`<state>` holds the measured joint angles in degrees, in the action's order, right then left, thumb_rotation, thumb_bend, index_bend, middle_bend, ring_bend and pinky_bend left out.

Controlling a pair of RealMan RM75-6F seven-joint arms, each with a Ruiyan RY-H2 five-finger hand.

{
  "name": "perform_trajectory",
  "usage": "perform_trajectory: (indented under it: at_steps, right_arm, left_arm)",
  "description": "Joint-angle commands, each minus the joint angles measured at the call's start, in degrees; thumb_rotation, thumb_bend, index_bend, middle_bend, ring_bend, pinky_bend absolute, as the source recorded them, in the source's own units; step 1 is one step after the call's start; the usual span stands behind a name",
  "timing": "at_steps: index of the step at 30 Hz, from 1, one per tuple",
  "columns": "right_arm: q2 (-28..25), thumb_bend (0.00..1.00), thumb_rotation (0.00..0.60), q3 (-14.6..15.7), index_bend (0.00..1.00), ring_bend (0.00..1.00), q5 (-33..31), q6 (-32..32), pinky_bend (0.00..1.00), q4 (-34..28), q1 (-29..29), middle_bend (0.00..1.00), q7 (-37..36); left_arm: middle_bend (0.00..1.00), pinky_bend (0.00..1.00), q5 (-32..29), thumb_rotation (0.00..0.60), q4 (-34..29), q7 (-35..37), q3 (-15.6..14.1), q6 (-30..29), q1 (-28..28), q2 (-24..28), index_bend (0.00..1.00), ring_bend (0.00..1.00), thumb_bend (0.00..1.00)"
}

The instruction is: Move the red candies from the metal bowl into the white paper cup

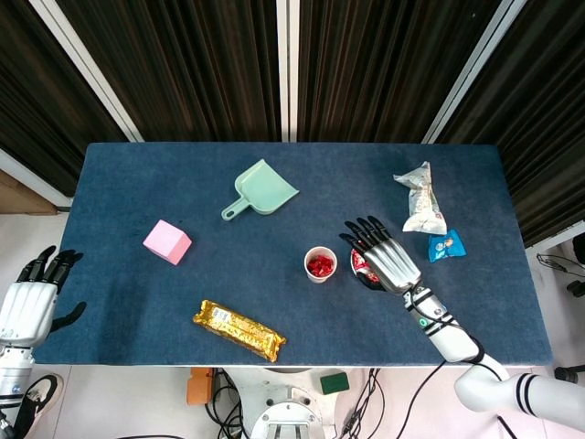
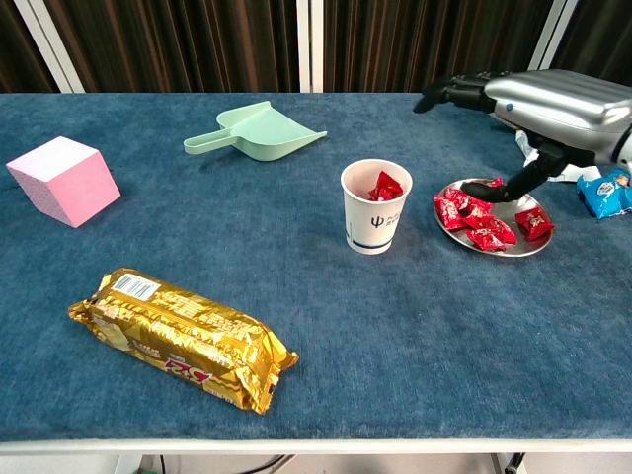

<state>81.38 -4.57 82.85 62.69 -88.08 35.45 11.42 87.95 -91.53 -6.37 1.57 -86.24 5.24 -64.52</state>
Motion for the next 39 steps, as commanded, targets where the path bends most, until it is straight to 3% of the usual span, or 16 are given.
perform_trajectory:
  at_steps: [1, 5, 10, 31, 39]
  right_arm:
    - [-1.7, 0.33, 0.600, 1.0, 0.31, 0.00, -3.7, -3.0, 0.00, 0.3, -0.8, 0.03, 1.6]
    - [-1.9, 0.33, 0.600, 1.6, 0.38, 0.00, -7.4, -6.2, 0.00, 1.4, -0.7, 0.04, 4.6]
    - [-0.6, 0.33, 0.600, 2.3, 0.39, 0.00, -9.5, -8.1, 0.00, 3.6, -0.9, 0.04, 6.2]
    - [3.4, 0.34, 0.600, 1.9, 0.39, 0.00, -9.6, -8.4, 0.00, 9.0, -1.3, 0.04, 5.9]
    - [4.1, 0.37, 0.600, 1.6, 0.54, 0.00, -9.5, -7.3, 0.00, 9.8, -1.9, 0.05, 5.9]
  left_arm:
    - [0.15, 0.21, 0.1, 0.600, -0.2, -0.5, -0.1, 0.1, 0.0, -0.1, 0.18, 0.06, 0.19]
    - [0.15, 0.21, 0.0, 0.600, -0.3, -0.9, -0.1, 0.2, 0.0, -0.3, 0.18, 0.06, 0.19]
    - [0.15, 0.21, -0.5, 0.600, -0.2, -0.9, 0.1, 0.6, 0.2, -0.2, 0.18, 0.06, 0.19]
    - [0.15, 0.21, -1.0, 0.600, -0.4, -0.9, 0.2, 0.7, 0.2, -0.2, 0.18, 0.06, 0.19]
    - [0.15, 0.21, -0.8, 0.600, -0.2, -0.5, 0.2, 0.6, 0.2, -0.1, 0.18, 0.06, 0.19]
